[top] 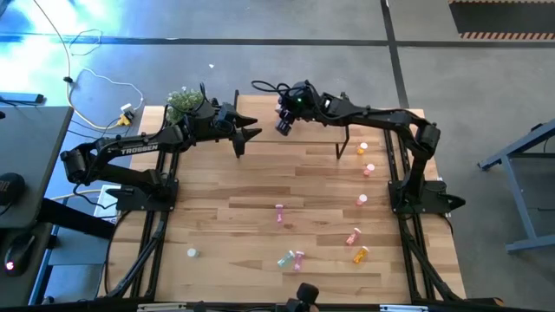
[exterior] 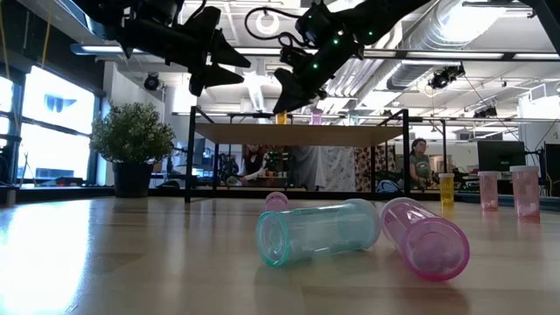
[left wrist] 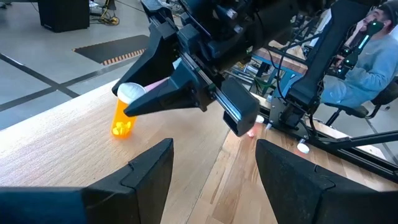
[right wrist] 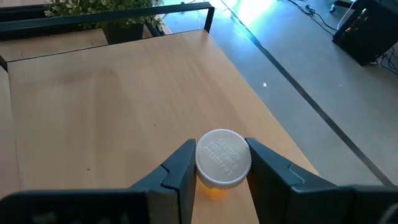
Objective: Pick and place medicine bottles onto shelf by color
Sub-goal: Put the middle orange pill bottle on the shelf, then put the middle pink pill bottle on the shelf
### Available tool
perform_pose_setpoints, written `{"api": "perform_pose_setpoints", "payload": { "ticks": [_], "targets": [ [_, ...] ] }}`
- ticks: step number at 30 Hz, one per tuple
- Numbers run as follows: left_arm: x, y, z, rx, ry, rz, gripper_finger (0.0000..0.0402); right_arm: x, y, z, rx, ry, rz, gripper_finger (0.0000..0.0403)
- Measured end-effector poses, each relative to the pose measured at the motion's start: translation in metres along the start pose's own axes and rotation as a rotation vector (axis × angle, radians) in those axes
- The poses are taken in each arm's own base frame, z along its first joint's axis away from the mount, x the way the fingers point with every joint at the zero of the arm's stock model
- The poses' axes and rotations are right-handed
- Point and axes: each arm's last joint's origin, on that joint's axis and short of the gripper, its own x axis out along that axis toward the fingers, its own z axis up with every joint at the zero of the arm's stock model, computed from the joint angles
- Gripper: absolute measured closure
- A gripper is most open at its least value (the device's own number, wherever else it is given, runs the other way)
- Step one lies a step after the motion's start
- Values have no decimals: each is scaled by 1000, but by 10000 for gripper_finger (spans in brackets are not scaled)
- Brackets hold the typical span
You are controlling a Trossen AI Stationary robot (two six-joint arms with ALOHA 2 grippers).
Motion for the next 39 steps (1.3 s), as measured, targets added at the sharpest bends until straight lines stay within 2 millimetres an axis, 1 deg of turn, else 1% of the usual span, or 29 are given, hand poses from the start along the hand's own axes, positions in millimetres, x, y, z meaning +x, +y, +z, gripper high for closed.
{"api": "perform_pose_setpoints", "payload": {
  "ticks": [3, 9, 11, 15, 27, 35, 39],
  "targets": [
    [0, 0, 0, 0, 0, 0, 184, 0, -2, 0, 5, 0, 3, 288],
    [0, 0, 0, 0, 0, 0, 184, 0, -1, 0, 10, -6, 19, 242],
    [0, 0, 0, 0, 0, 0, 184, 0, -1, 1, 3, -12, 17, 233],
    [0, 0, 0, 0, 0, 0, 184, 0, -3, 1, 28, -10, 4, 230],
    [0, 0, 0, 0, 0, 0, 184, -1, -5, 4, 29, -26, -32, 229],
    [0, 0, -2, -4, 21, 5, 184, -14, -10, 30, 33, -56, -36, 229],
    [-6, -1, -5, -26, 72, 4, 184, -29, -11, 41, 76, 30, 11, 229]
  ]
}}
